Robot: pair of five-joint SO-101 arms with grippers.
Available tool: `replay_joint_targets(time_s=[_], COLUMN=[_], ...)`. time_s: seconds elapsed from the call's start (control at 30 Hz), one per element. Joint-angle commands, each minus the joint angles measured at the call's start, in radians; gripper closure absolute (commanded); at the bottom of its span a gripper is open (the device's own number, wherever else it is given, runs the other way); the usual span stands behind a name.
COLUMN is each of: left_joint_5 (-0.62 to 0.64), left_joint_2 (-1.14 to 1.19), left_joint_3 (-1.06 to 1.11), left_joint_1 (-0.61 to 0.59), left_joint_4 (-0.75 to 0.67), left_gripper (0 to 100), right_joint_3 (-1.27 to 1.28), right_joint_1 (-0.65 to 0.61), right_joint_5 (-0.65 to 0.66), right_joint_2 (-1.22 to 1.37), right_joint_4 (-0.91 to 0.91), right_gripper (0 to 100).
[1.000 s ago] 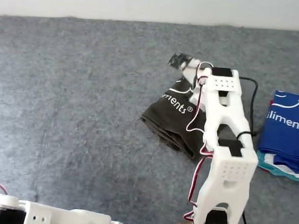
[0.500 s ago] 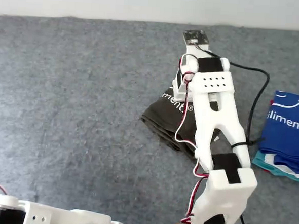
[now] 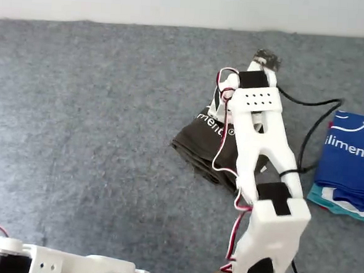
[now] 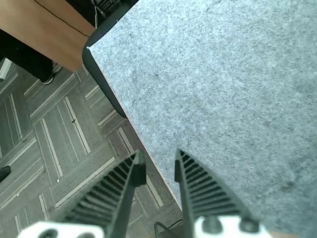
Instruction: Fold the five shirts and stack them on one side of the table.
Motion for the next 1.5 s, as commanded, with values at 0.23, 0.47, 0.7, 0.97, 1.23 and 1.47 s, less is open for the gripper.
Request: replay_joint_targets(time_s=[0.23,0.47,0.7,0.97,1.23,1.47], left_joint_5=[-0.074,-0.074,-0.074,-0.074,-0.074,-0.074], left_joint_2=[-0.005,-0.005,-0.005,-0.005,-0.005,-0.005], left_joint_3=[-0.030,-0.031,-0.031,-0.027,-0.027,-0.027], left_joint_1=[-0.006,-0.006,-0.002,0.000,0.000,0.002], left_joint_4=[0.015,0.015,0.015,0.002,0.002,0.002], left_gripper=[89,89,89,89,89,89], right_joint_3=[-0.009,-0.015,-0.063,-0.063,-0.104,-0.104], right_joint_1=[0.028,0.087,0.108,0.185,0.242,0.260], right_joint_5=[-0.086,-0.084,0.018,0.137,0.445,0.647], right_joint_2=[0.216,0.349,0.361,0.351,0.219,0.005], right_joint_4=[-0.156,-0.262,-0.236,-0.225,-0.059,0.087], right_gripper=[41.8,49.9,93.9,98.7,98.9,98.9])
